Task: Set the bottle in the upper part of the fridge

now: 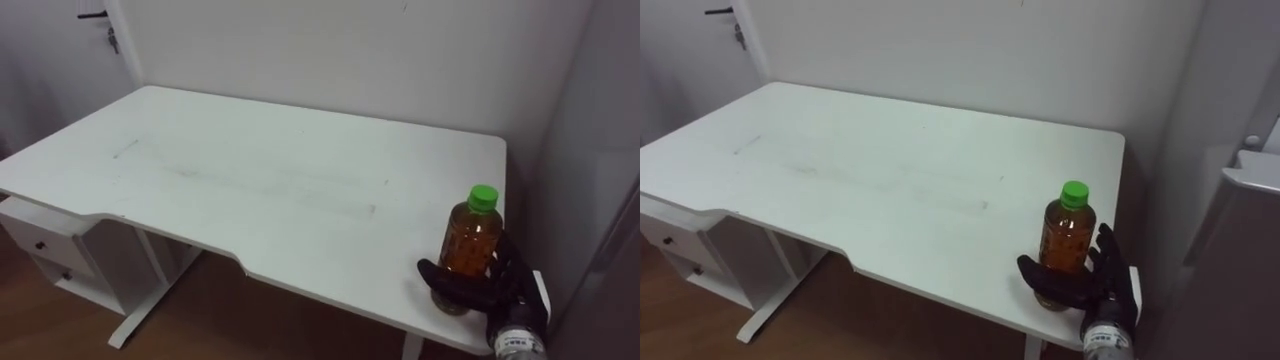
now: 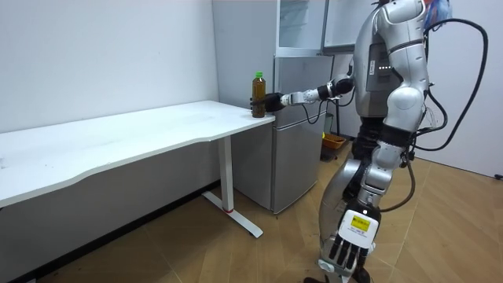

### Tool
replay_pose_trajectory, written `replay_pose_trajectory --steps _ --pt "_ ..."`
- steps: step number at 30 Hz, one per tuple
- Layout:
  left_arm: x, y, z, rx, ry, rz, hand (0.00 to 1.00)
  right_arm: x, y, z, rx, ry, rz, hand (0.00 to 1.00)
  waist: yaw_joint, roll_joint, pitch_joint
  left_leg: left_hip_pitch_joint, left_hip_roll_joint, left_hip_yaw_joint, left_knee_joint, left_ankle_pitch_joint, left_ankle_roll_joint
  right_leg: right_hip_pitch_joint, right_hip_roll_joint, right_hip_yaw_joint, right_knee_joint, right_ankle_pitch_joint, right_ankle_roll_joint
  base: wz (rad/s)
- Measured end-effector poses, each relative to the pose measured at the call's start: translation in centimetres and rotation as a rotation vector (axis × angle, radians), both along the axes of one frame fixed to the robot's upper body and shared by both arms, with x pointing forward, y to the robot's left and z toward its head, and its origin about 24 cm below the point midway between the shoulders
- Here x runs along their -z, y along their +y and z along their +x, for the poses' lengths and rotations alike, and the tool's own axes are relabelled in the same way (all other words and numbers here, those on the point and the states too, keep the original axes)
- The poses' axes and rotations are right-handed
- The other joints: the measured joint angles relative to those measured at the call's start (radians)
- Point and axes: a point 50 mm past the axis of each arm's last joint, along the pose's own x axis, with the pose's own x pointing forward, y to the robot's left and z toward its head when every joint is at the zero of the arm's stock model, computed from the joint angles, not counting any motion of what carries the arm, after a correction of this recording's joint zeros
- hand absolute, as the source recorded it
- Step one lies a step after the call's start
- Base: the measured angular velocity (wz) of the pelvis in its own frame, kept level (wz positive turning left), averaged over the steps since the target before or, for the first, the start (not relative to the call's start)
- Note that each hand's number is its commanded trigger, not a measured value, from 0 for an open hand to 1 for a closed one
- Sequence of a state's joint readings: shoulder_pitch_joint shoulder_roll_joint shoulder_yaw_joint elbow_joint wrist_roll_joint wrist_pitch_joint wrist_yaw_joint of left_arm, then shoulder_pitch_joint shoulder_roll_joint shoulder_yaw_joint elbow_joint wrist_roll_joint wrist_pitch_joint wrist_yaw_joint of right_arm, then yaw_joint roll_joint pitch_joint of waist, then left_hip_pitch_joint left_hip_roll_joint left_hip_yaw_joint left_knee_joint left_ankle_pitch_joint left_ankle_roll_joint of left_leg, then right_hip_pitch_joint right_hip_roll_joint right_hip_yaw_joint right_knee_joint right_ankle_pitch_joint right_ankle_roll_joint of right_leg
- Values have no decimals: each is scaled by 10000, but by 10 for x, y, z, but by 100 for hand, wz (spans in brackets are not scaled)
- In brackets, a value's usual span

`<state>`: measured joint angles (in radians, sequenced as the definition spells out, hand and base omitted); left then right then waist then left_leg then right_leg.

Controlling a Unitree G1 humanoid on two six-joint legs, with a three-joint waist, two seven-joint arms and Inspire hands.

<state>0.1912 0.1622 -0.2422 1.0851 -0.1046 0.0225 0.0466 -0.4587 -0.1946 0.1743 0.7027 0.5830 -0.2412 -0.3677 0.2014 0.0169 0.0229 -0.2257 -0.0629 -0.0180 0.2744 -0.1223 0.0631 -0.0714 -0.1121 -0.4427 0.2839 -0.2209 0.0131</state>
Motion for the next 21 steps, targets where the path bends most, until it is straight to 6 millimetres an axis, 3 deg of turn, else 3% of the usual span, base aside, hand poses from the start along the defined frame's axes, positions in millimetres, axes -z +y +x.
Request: replay_pose_trajectory --steps 4,10,21 --pt "1 -3 -2 59 97 -64 0 0 -1 1 30 -52 -120 0 1 55 46 -4 -23 -9 2 12 13 -29 -41 10 52 -14 -5 0" --pt "1 -4 -3 122 129 -77 0 0 -1 2 -14 -92 -127 0 -9 35 43 -23 -44 2 -2 47 16 -144 -83 27 70 -86 -7 0" --pt "2 -7 -3 557 219 -193 0 -4 8 3 -530 -161 -1682 0 17 -173 60 -73 -8 11 -66 98 -39 -185 -87 -3 115 -142 -74 0"
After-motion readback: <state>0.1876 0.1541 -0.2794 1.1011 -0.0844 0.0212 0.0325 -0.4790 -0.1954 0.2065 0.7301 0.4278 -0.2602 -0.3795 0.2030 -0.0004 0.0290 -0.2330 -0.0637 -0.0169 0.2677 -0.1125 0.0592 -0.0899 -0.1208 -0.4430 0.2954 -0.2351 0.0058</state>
